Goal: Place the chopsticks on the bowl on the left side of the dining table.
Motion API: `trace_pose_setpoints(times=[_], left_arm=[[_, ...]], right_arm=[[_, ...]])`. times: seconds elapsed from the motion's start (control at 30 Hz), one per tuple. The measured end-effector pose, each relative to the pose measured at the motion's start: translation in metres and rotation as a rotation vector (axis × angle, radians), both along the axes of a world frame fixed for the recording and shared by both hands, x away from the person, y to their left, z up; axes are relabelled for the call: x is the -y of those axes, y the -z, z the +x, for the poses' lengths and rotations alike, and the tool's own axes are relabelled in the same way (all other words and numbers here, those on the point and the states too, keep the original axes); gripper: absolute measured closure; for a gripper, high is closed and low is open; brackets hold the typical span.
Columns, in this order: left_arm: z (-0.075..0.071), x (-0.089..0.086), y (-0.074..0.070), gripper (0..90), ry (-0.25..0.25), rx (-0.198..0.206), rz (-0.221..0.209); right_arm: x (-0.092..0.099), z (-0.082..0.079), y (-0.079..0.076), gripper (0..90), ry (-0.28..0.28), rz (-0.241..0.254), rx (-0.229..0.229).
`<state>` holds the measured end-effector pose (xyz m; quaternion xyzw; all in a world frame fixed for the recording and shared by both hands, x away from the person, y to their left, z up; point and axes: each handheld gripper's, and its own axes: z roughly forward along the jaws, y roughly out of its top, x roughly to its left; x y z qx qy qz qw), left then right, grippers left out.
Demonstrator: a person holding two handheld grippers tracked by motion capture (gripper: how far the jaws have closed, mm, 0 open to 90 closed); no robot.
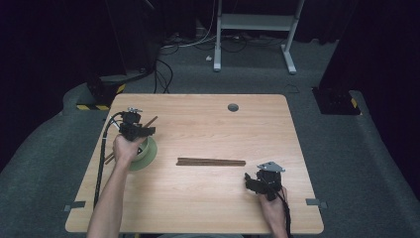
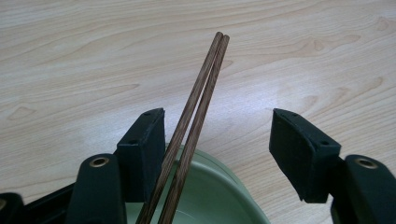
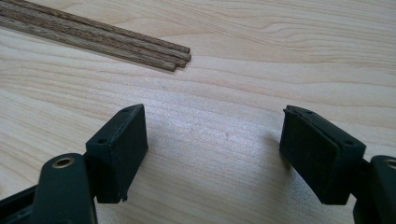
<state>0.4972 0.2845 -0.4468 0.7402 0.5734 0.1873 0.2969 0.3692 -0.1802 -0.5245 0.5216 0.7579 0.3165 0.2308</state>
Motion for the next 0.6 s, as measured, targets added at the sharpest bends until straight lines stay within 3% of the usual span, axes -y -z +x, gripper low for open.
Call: trace_pose_setpoints(times=[0.6], left_arm=[[-0.006,0.011,-0.002,37.2,0.065,-0.004,0.011]], right_arm=[[0.000,0.000,0.000,22.7,0.000,0.000,0.000]])
